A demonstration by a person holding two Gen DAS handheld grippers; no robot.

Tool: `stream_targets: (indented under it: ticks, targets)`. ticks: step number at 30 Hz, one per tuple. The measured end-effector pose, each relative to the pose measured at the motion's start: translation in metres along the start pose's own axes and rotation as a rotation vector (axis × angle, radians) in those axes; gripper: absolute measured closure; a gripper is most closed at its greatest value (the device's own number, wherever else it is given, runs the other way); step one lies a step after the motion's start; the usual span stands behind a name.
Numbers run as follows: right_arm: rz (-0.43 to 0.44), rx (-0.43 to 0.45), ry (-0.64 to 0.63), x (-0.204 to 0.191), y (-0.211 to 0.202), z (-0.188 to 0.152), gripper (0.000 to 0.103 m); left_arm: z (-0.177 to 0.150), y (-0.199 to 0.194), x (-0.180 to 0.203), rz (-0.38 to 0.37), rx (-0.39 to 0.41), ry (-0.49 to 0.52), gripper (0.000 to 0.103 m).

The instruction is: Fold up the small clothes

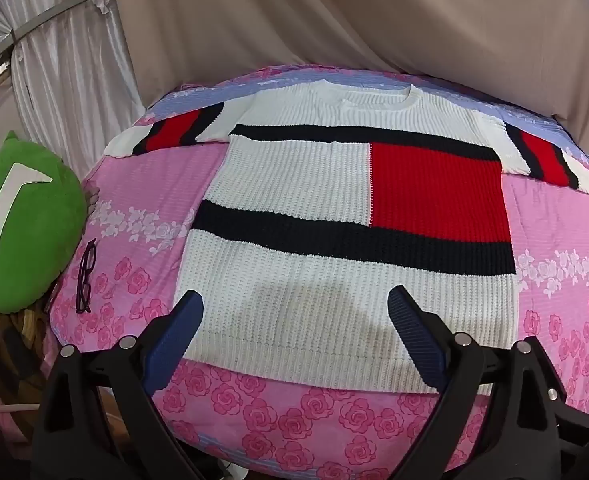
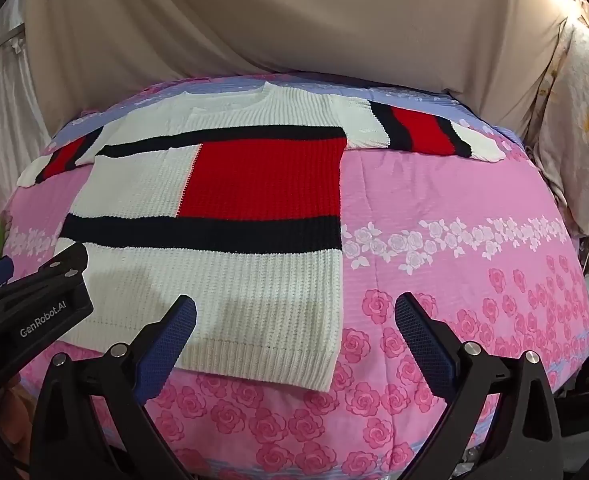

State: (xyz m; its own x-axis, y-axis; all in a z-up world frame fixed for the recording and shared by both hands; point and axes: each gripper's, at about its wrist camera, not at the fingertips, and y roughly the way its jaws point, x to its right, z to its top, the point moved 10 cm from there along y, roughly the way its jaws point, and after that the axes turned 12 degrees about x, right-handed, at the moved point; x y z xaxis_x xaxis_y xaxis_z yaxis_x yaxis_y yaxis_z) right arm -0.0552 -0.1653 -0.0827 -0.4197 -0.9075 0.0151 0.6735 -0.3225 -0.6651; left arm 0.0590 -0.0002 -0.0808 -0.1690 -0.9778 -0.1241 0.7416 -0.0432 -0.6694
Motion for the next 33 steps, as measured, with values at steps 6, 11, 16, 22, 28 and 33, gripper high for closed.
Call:
stream_targets:
  ticks: [6,11,16,22,28,33]
  targets:
    - [0.019,-0.003,0.019,-0.0016,-0.0005,-0.0004,0.005,-0.0025,-0.0007,0.0001,-0.011,0.000,0.003,0.012]
    - [0.014,0.003,0.019,-0.0001,-0.0014,-0.0005,0.005,-0.0027,-0.0021,-0.0017,-0.013,0.001,0.003,0.012]
    - [0.014,0.002,0.018,0.0001,-0.0009,0.0013,0.005,-0.0015,-0.0021,0.0018,-0.010,0.004,0.007,0.012]
    - [0.010,0.008,0.019,-0.0014,-0.0042,0.0016,0.005,0.0000,-0.0022,0.0027,-0.009,0.004,0.007,0.012]
    - [0.006,0.012,0.033,0.0031,-0.0057,0.0041,0.005,0.0016,-0.0041,0.0029,-0.008,0.007,0.012,0.012]
    - [0.009,0.013,0.026,0.0014,-0.0054,0.0042,0.005,0.0022,-0.0045,0.0011,-0.005,0.009,0.012,0.012]
